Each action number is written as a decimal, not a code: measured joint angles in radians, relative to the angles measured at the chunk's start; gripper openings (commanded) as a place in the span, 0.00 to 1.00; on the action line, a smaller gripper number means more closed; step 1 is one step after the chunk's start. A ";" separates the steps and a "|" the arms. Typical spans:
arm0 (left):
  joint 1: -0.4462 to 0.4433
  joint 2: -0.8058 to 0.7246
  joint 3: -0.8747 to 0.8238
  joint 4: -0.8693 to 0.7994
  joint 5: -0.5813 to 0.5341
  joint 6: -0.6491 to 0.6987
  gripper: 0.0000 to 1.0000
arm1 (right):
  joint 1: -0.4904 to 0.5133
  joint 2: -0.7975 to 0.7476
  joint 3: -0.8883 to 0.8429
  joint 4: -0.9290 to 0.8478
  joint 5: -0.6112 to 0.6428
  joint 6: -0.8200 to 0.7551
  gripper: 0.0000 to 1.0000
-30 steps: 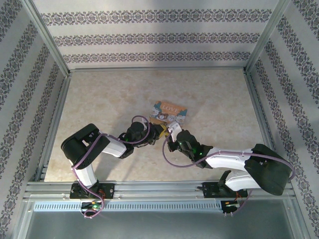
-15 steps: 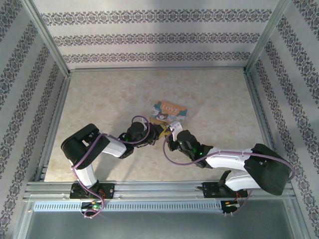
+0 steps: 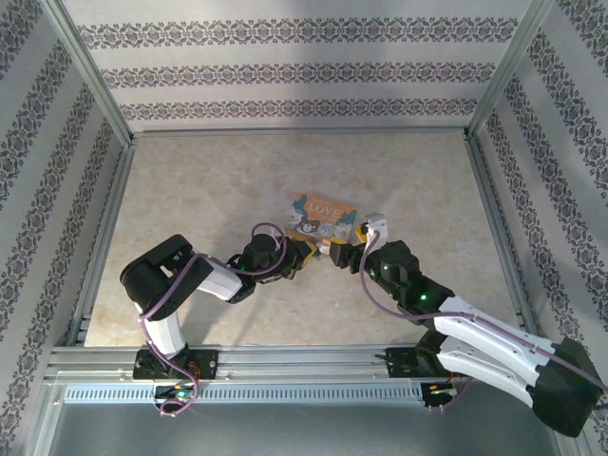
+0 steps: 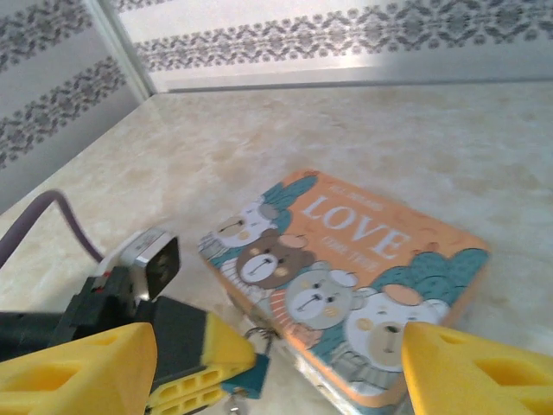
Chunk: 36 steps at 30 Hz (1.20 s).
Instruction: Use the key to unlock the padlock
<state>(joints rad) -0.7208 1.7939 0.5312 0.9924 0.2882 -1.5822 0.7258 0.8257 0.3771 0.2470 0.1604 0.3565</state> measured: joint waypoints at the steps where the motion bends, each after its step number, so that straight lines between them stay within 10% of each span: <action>1: 0.000 0.007 0.000 0.000 0.001 0.001 0.01 | -0.019 -0.007 0.000 -0.017 -0.012 0.011 0.77; 14: 0.000 -0.006 -0.013 -0.056 -0.010 0.045 0.40 | -0.112 0.153 0.106 -0.186 -0.167 0.087 0.92; 26: 0.017 -0.441 -0.038 -0.456 -0.121 0.254 0.64 | -0.264 0.219 0.212 -0.249 -0.317 0.141 0.99; 36: 0.282 -0.669 0.053 -0.810 -0.129 0.572 0.81 | -0.338 0.290 0.215 -0.267 -0.433 0.222 0.99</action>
<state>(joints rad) -0.4385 1.1252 0.5838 0.1822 0.1589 -1.0103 0.3878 1.1156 0.5919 -0.0200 -0.2726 0.5781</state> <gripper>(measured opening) 0.806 0.984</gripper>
